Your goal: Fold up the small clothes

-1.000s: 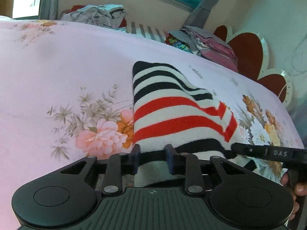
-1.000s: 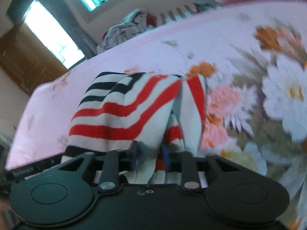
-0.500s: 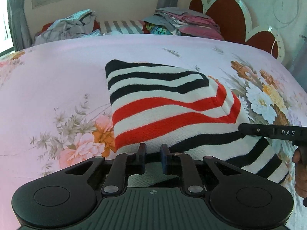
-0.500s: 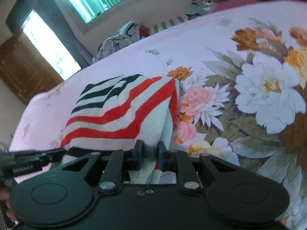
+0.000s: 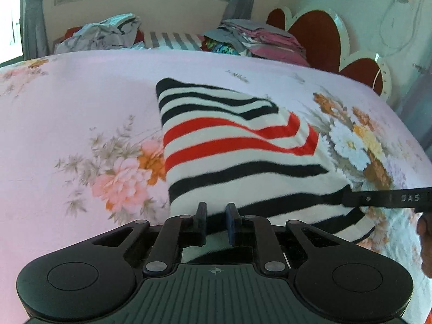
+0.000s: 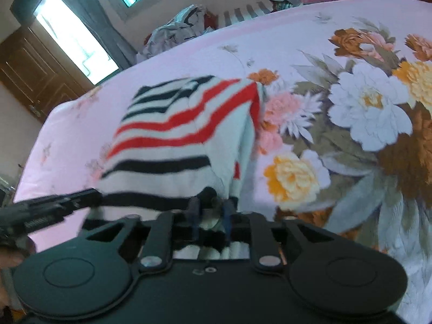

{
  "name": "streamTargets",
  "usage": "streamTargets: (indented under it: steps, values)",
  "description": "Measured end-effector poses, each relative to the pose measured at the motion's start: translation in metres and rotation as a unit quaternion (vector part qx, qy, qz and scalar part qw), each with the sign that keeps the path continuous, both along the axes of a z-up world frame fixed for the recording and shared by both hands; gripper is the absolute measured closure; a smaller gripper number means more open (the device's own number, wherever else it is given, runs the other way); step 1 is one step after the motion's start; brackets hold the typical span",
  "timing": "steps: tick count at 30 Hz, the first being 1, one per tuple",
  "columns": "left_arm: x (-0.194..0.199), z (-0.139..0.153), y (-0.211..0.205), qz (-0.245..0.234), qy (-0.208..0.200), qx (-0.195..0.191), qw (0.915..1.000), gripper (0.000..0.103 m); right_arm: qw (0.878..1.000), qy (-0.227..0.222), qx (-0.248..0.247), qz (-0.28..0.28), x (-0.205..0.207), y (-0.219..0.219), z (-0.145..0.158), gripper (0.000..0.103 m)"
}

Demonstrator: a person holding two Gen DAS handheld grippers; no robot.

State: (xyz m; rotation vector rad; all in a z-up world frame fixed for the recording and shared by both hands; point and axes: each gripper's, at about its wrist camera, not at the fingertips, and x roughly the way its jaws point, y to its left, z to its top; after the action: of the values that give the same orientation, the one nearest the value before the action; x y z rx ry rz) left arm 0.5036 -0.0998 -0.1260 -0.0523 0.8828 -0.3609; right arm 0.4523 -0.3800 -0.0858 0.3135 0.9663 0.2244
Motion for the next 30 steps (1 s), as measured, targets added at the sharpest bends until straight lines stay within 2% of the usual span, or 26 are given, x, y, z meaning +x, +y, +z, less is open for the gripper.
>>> streamTargets:
  steps: [3,7,9,12,14,18,21,22,23,24,25,27,30]
  values:
    - [-0.006,-0.008,0.005,-0.008,0.008,0.034,0.9994,0.087,1.0,0.002,-0.013,0.005,-0.007,0.003,0.001,0.095]
    - [-0.013,-0.023,0.018,0.005,0.027,0.036,0.999,0.087,1.0,0.018,-0.017,0.01,-0.01,0.003,-0.014,0.098]
    - [-0.013,-0.027,0.025,0.014,0.031,0.026,0.9991,0.087,1.0,0.009,-0.018,0.013,-0.014,0.003,-0.023,0.099]
    - [-0.02,-0.017,0.029,0.019,0.021,0.02,0.9994,0.087,1.0,0.0,-0.029,0.009,-0.017,0.007,-0.012,0.097]
    - [-0.03,-0.003,0.028,0.017,0.002,0.015,0.9997,0.087,0.999,-0.03,-0.043,-0.003,-0.026,0.009,0.006,0.09]
    - [-0.039,0.006,0.016,0.007,0.0,-0.003,1.0,0.087,0.995,-0.07,-0.06,0.042,-0.035,0.029,0.025,0.09]
    - [-0.04,-0.007,0.0,-0.011,0.014,0.019,0.9997,0.087,0.992,-0.051,-0.087,0.078,-0.034,0.046,0.013,0.092]
    - [-0.04,-0.011,-0.002,-0.012,0.017,0.024,0.9995,0.087,0.991,-0.031,-0.106,0.08,-0.03,0.048,0.003,0.092]
    - [-0.039,-0.013,-0.003,-0.012,0.021,0.025,0.9994,0.087,0.99,-0.01,-0.119,0.078,-0.027,0.049,-0.007,0.097]
    - [-0.037,-0.013,-0.001,-0.01,0.026,0.023,0.9993,0.087,0.99,0.0,-0.122,0.072,-0.025,0.047,-0.014,0.102]
    - [-0.035,-0.007,0.001,-0.007,0.025,0.018,0.9995,0.087,0.992,-0.003,-0.11,0.063,-0.024,0.043,-0.011,0.103]
    - [-0.03,0.013,0.005,-0.003,-0.011,0.014,0.9998,0.087,0.994,-0.045,-0.081,0.053,-0.022,0.035,0.01,0.097]
    - [0.001,0.033,0.001,0.003,-0.044,0.004,0.999,0.087,0.99,-0.104,-0.088,0.024,0.005,0.028,0.036,0.09]
